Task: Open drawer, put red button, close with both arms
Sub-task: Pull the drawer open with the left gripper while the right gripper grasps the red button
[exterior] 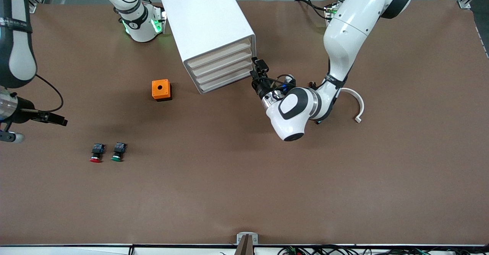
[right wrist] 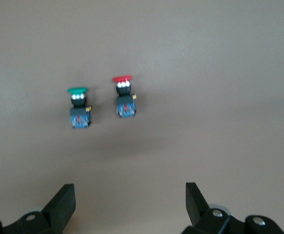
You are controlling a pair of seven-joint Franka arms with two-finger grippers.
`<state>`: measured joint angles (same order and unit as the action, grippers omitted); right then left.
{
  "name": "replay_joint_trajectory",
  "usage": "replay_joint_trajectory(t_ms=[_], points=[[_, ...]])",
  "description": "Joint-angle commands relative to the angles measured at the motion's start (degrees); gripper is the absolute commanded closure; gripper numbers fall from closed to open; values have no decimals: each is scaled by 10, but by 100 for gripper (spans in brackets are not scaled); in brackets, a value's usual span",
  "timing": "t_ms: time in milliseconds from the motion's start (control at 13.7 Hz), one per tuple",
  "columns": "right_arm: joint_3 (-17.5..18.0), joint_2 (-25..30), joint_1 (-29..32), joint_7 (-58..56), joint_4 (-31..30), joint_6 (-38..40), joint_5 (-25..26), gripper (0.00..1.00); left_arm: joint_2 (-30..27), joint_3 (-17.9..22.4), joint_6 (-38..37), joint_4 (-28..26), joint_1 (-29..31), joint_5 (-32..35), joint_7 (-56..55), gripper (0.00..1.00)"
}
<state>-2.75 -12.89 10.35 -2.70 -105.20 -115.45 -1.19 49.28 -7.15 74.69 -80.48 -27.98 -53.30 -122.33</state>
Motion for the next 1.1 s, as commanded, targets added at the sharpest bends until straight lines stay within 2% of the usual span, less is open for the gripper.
replay_joint_trajectory(t_ms=[0,146,438,803,1022], points=[[2,12,-3,18,-89,-118,-23,0,11,2,5,13,-12,-11,-15,29],[3,-8,-12,40,-123,-201,-24,0,19,2,9,13,-20,-11,-15,35],[3,-77,-21,74,-120,-285,-24,0,30,2,14,13,-43,-11,-15,35],[2,-140,-25,69,-84,-308,-17,0,34,2,14,13,-71,-29,-15,36],[2,-159,-25,64,-79,-317,-10,0,35,3,14,13,-78,-31,-14,43]])
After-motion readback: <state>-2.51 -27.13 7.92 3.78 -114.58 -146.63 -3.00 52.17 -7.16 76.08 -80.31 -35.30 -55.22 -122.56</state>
